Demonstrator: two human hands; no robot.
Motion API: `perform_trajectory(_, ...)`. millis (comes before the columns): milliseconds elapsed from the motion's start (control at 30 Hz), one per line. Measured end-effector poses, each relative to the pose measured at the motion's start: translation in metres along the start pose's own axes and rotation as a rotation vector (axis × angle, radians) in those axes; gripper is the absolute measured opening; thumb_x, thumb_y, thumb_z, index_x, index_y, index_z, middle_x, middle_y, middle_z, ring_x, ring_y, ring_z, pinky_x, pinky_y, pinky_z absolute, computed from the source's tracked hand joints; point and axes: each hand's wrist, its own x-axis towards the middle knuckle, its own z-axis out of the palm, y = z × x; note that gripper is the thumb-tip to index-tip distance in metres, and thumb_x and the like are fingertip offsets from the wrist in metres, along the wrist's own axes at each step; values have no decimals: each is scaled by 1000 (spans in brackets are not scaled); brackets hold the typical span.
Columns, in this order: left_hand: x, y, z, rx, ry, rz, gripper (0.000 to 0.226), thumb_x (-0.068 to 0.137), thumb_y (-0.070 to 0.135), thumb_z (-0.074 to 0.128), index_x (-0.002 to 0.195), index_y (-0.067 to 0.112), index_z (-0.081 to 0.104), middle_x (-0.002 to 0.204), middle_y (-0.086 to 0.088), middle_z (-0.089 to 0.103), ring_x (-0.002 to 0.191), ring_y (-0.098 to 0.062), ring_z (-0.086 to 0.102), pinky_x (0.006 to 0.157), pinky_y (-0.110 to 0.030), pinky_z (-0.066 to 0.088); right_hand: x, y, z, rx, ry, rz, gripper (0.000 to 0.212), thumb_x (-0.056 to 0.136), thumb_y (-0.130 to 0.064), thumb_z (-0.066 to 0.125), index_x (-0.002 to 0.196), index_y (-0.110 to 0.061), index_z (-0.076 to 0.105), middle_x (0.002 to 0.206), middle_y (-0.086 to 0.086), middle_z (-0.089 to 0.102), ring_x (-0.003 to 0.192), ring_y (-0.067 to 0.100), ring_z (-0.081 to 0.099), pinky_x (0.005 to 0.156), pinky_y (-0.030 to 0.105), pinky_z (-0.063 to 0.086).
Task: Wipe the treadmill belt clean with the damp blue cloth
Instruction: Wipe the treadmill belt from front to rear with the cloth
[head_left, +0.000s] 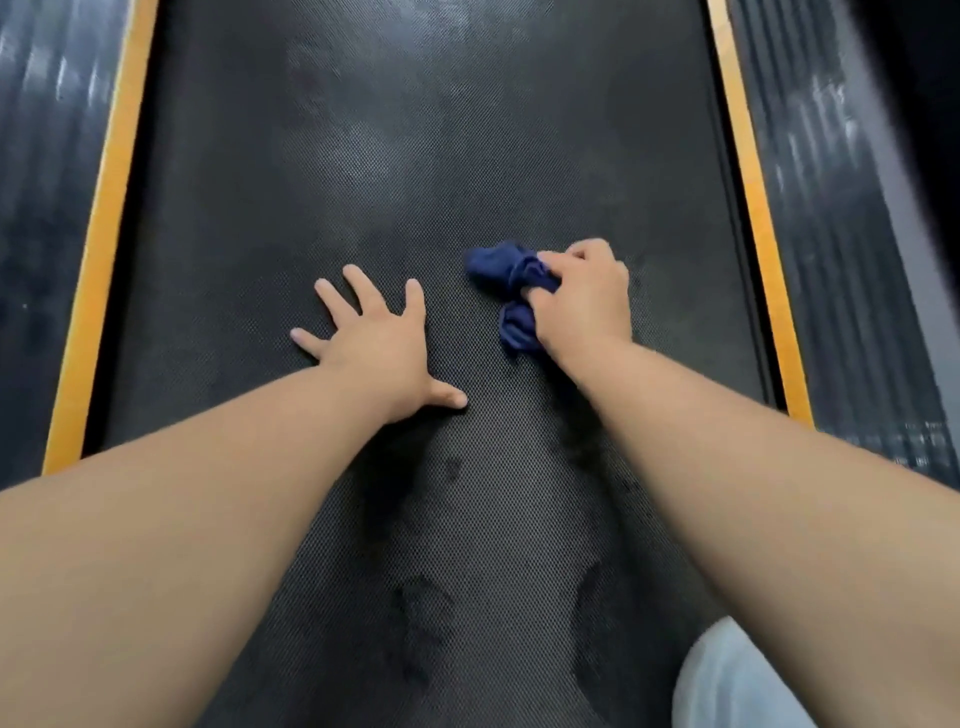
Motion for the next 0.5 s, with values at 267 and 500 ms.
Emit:
perform_trajectory(267,-3,2,-11,9,-69,-9,132,57,65,78,150,30,-9,151,-25,-24,137,-53,-16,101,-75,15,-85,11,-28,-103,-299,-233,58,82,-9,53,139,-20,46,138,0,44,122,27,36,104,32,31)
perform_trajectory(500,-15,5,-32,78,-140,-17,123,65,62,76,151,22,-3,152,-32,-10,137,-57,-2,106,-67,17,-50,-16,-61,5,-408,115,61,65,-33,80,120,-13,60,120,8,62,112,26,57,87,30,46)
